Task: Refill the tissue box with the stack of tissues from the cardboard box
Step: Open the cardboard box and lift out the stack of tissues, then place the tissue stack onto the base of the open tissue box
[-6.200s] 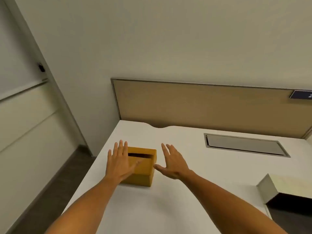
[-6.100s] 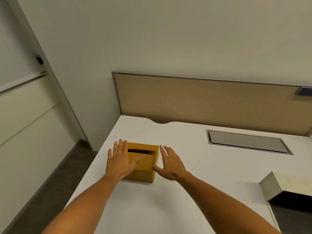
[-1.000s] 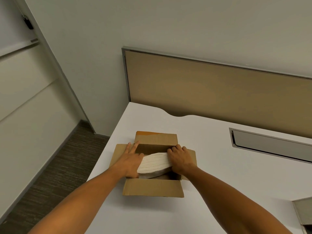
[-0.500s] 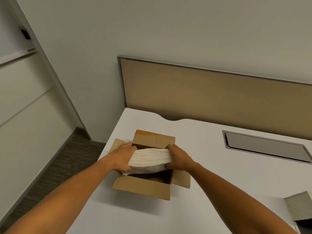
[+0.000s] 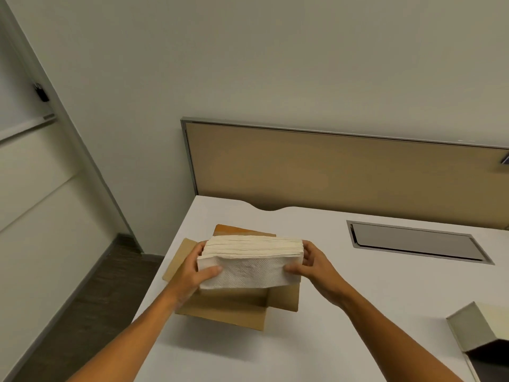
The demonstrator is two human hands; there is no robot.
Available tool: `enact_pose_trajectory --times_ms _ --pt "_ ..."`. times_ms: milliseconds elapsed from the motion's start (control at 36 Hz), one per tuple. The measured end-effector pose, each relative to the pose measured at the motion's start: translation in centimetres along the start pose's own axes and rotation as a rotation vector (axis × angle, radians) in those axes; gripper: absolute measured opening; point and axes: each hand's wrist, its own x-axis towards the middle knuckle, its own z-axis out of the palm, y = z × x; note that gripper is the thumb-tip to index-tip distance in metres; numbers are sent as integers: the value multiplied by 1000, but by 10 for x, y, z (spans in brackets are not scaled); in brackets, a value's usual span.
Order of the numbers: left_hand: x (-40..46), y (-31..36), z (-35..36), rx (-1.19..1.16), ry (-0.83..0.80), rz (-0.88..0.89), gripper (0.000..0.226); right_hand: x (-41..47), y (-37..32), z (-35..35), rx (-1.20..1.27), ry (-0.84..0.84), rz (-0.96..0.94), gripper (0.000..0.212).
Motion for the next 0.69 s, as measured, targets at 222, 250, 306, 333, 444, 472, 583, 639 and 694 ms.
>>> enact_pose_trajectory --times_ms 222,250,306,333,444,472,583,639,694 --pt "-48 0 70 -45 -80 -46 62 -88 21 -23 76 34 3 72" --pt "-54 -2 80 -52 -95 -57 62 -100 27 -26 75 33 20 71" --pt "-64 -7 100 -70 -122 -100 67 -120 41 -32 58 36 51 70" --pt "-69 -11 109 -86 -131 -131 71 -130 49 -35 60 40 65 69" --pt "-91 -30 141 -106 -163 -245 82 -169 77 -50 82 58 124 62" --pt "-97 -35 148 -99 -182 -257 82 -178 82 -54 85 57 143 60" --pt "-117 -47 173 -47 -222 -270 80 -211 93 -68 76 35 187 61" --pt "-124 -52 185 -19 -227 -299 84 -225 98 -72 85 50 204 64" --pt "-131 -57 198 -2 -233 -352 88 -238 104 -73 100 90 262 64"
